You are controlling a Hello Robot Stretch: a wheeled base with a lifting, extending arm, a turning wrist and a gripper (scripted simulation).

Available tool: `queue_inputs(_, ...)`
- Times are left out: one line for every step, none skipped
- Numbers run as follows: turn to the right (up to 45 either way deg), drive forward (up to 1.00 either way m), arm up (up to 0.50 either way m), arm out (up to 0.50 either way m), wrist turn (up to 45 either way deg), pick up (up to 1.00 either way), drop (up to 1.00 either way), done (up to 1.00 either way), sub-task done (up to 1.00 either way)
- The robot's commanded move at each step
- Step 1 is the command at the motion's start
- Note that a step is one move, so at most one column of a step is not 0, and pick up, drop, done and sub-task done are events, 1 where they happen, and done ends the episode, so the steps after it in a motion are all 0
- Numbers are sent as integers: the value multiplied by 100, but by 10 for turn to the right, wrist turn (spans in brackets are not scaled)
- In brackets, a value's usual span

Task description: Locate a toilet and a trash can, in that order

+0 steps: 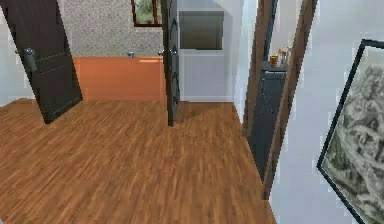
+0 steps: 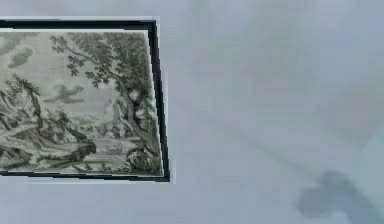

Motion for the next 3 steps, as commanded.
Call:
queue_inputs(0,25,0,0,0,0,0,0,0)
queue_inputs(-390,0,0,0,0,0,0,0,0)
queue_inputs(0,100,0,0,0,0,0,0,0)
